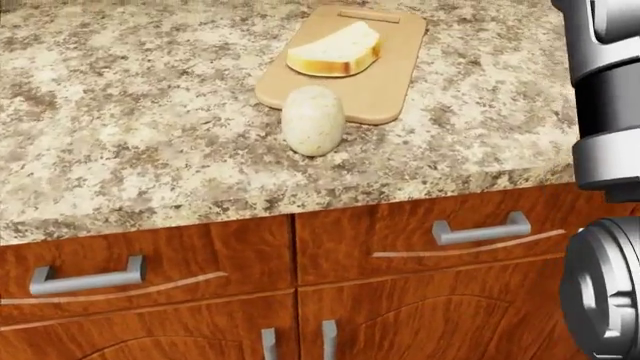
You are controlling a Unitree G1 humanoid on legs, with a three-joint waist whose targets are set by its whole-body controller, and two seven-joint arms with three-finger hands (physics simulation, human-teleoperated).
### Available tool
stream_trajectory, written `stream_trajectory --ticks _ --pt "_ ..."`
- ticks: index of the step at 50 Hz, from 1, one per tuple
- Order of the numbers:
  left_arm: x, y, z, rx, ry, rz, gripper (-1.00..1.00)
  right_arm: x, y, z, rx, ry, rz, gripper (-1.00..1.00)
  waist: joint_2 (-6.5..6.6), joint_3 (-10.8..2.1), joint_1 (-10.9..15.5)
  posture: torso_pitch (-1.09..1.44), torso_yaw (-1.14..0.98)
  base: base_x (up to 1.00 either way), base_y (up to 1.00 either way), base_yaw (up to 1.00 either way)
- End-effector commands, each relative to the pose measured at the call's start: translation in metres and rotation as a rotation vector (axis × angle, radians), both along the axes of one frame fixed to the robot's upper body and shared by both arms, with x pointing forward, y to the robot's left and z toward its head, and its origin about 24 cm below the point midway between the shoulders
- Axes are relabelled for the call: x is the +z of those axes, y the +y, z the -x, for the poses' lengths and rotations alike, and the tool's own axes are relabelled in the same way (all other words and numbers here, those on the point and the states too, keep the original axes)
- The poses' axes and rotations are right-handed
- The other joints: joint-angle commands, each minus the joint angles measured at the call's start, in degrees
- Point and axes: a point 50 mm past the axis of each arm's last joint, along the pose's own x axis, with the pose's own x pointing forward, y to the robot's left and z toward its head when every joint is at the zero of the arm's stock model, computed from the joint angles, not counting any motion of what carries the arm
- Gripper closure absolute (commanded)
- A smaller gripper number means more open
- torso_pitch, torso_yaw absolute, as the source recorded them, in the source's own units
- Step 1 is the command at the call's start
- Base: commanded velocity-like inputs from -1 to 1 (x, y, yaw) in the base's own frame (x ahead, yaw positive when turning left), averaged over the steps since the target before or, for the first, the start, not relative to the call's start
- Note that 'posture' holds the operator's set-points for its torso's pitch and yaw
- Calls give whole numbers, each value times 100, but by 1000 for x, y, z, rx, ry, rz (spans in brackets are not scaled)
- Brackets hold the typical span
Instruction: Pick up the wedge of cheese and place it on the slice of bread to prepare a simple cheese on bread dish.
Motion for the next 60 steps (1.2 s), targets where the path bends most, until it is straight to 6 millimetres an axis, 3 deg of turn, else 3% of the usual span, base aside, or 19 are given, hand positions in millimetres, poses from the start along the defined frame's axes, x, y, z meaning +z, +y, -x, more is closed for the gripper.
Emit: stream_trajectory --ticks 1,2,4,12,16,17,19,27,29,31,32,34,40,44,46,47,56,58,60 --pt "26 -5 5 -20 -100 -12 -100 23 -2 6 -5 -88 6 -100 -129 -197 -7 0 0 14 0 0" --pt "25 -6 5 -20 -100 -11 -100 24 -2 6 -4 -89 6 -100 -10 -169 -2 0 0 13 0 0" --pt "24 -6 5 -21 -99 -11 -100 23 -2 6 -5 -89 6 -100 -44 -123 -7 0 0 13 0 0" --pt "25 -6 5 -20 -99 -12 -100 24 -2 6 -3 -88 8 -100 355 -93 -51 0 0 13 0 0" --pt "26 -5 5 -18 -100 -14 -100 25 -2 6 -3 -88 10 -100 888 -188 -143 0 0 13 0 0" --pt "26 -6 5 -18 -100 -14 -100 25 -1 6 -1 -88 11 -100 689 -154 -126 0 0 13 0 0" --pt "27 -6 5 -20 -102 -16 -100 27 -1 6 -1 -89 13 -100 783 -147 -147 0 0 13 0 0" --pt "28 -7 6 -21 -103 -17 -100 26 -1 7 -1 -88 14 -100 380 -106 -86 0 0 13 0 0" --pt "29 -8 6 -22 -104 -17 -100 26 -2 7 -1 -88 12 -100 183 -105 -47 0 0 14 0 0" --pt "29 -8 5 -23 -104 -16 -100 26 -2 7 -1 -88 12 -100 -197 -185 -10 0 0 13 0 0" --pt "28 -8 5 -23 -103 -16 -100 26 -2 7 -1 -88 12 -100 46 -143 -37 0 0 15 0 0" --pt "27 -8 5 -23 -102 -16 -100 25 -2 7 -2 -87 13 -100 -30 -132 -23 0 0 16 0 0" --pt "27 -6 5 -20 -102 -14 -100 24 0 6 2 -85 13 -100 277 -44 -52 0 0 21 0 0" --pt "27 -6 5 -19 -101 -14 -100 24 -2 5 0 -84 11 -100 640 -61 -128 0 0 22 0 0" --pt "28 -6 5 -20 -103 -15 -100 24 -2 6 1 -84 11 -100 861 -179 -207 0 0 22 0 0" --pt "28 -6 5 -20 -103 -14 -100 24 -2 6 0 -84 10 -100 744 -130 -144 0 0 22 0 0" --pt "28 -6 6 -19 -104 -14 -100 24 -1 6 2 -85 10 -100 403 -66 -79 0 0 22 0 0" --pt "27 -6 5 -19 -103 -14 -100 24 -1 6 2 -85 10 -100 206 -80 -31 0 0 22 0 0" --pt "27 -6 5 -19 -103 -14 -100 24 -1 6 1 -85 10 -100 -162 -167 16 0 0 22 0 0"
